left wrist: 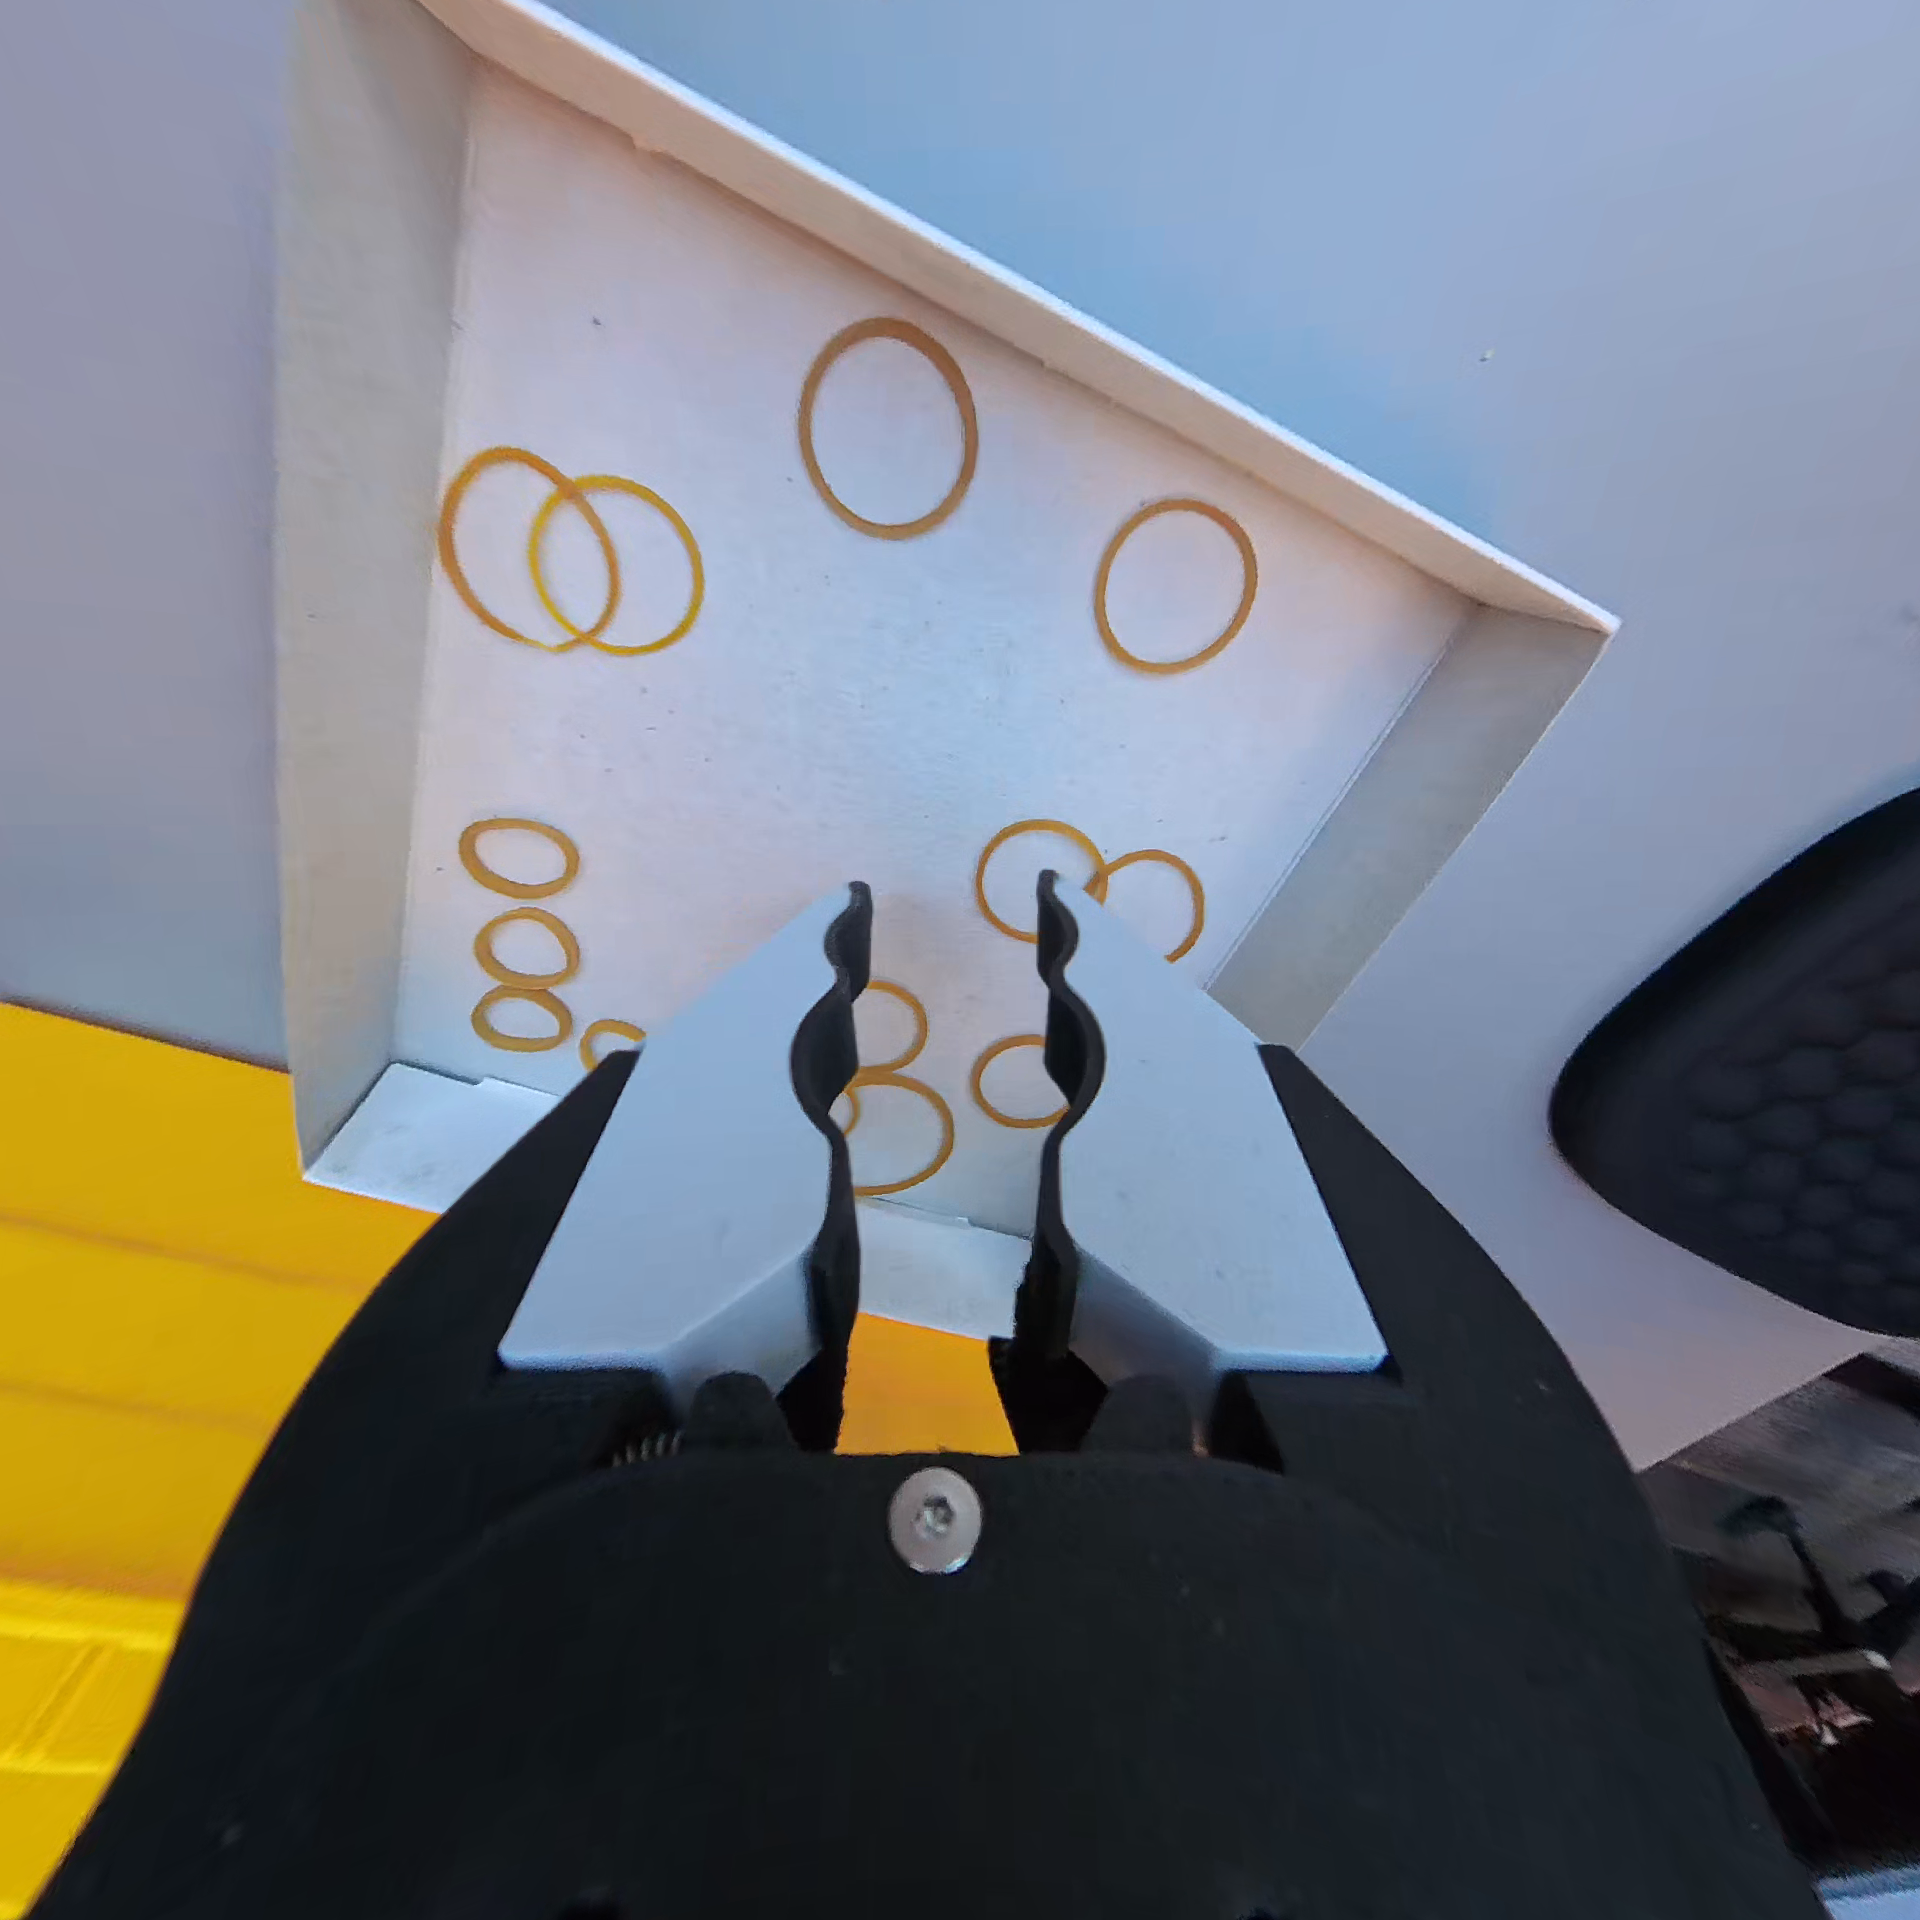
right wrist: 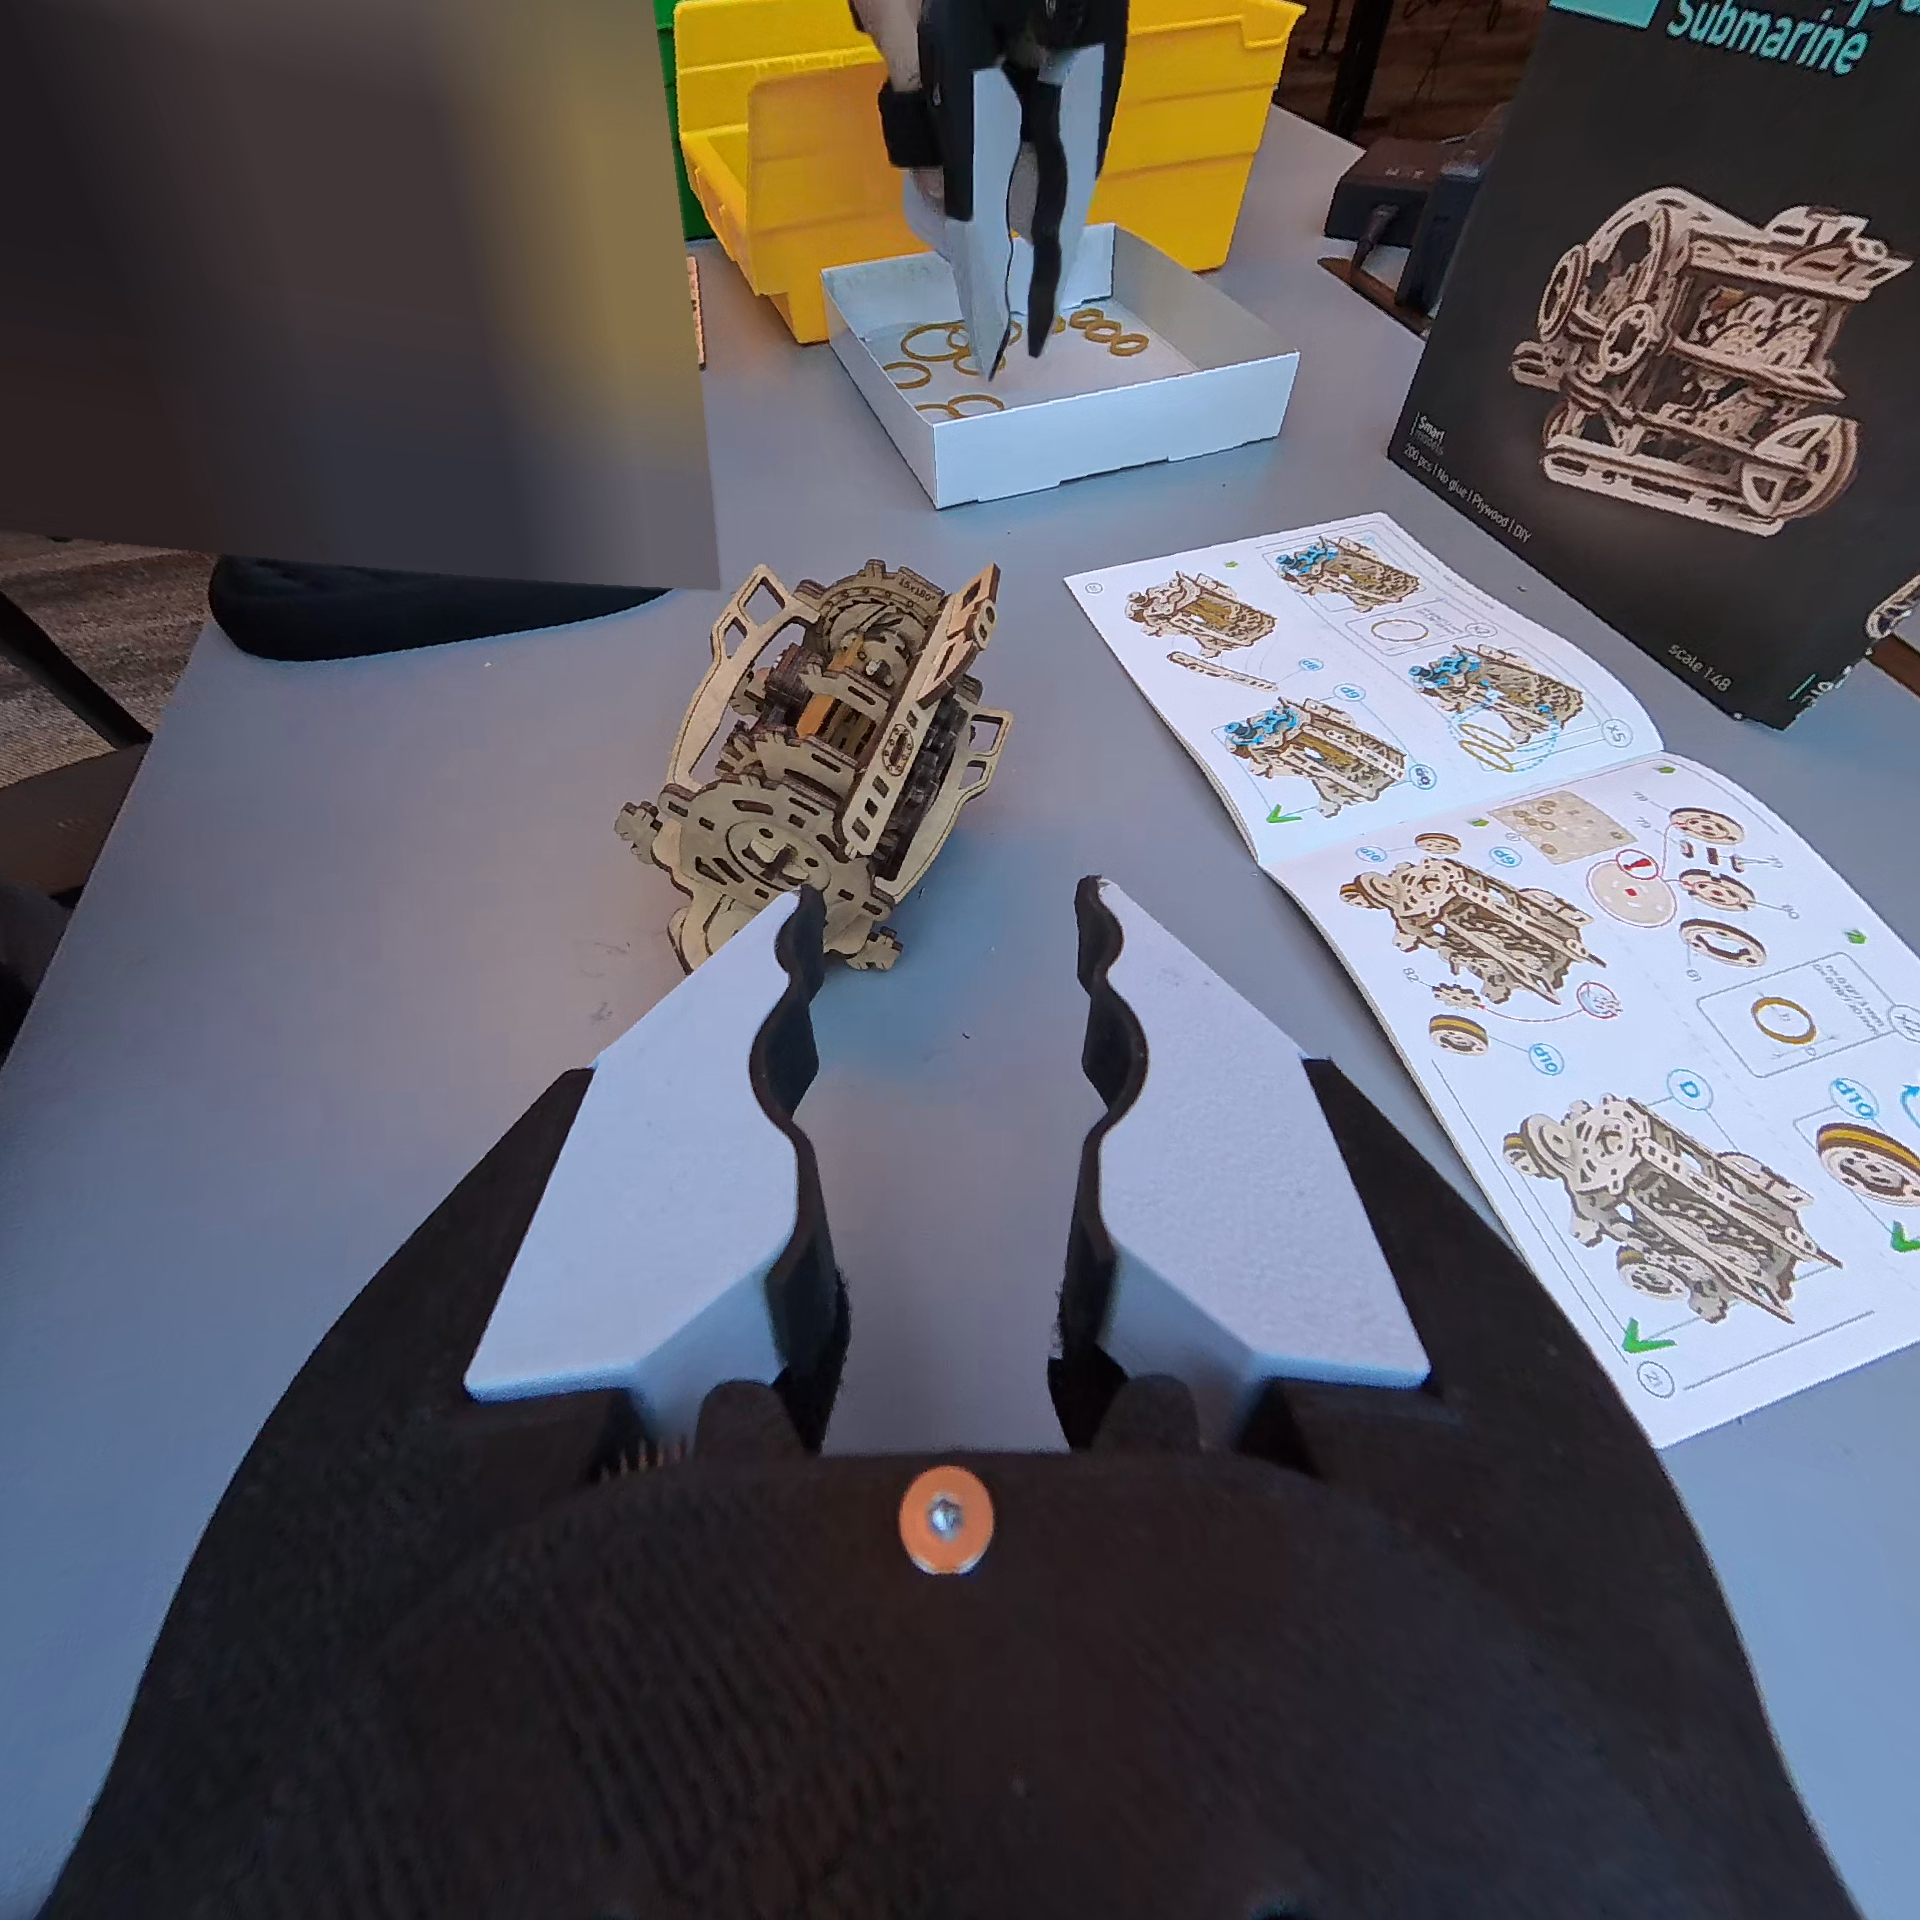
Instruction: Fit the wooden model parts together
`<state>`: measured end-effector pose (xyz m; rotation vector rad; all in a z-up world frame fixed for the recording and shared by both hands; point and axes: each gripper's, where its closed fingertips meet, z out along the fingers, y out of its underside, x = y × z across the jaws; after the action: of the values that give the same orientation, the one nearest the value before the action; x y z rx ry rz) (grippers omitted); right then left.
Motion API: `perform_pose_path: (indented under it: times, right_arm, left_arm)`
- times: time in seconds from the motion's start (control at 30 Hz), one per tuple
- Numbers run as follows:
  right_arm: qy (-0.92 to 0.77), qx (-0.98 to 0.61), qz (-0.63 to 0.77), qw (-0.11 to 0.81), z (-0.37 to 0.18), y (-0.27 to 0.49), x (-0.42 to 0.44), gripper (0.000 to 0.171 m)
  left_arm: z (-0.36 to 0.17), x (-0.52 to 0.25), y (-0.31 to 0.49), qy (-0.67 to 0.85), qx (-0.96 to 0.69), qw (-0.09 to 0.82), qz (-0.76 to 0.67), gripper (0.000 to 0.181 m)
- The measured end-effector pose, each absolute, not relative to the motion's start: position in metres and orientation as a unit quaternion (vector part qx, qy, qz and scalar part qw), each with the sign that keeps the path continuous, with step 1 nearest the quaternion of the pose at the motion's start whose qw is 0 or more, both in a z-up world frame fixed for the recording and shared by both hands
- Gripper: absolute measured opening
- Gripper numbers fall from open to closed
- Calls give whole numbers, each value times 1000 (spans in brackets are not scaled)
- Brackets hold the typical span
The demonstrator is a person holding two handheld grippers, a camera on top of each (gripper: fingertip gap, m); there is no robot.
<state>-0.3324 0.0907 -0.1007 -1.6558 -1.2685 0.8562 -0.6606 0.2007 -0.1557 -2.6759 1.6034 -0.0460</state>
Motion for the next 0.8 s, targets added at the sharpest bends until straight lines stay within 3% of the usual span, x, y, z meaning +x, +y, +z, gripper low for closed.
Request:
perform_pose_path:
  times: [0.33, 0.53, 0.8]
  right_arm:
    - [-518, -664, 334, 424, -104, 89, -333, 49]
    - [-525, -665, 326, 421, -107, 88, -334, 49]
    - [-540, -658, 307, 426, -107, 84, -335, 50]
  left_arm:
    - [-169, -665, 201, 510, -860, 6, 5, 25]
    - [-170, -659, 190, 511, -859, 17, 12, 0]
    - [-166, -656, 189, 528, -849, 24, 13, 0]
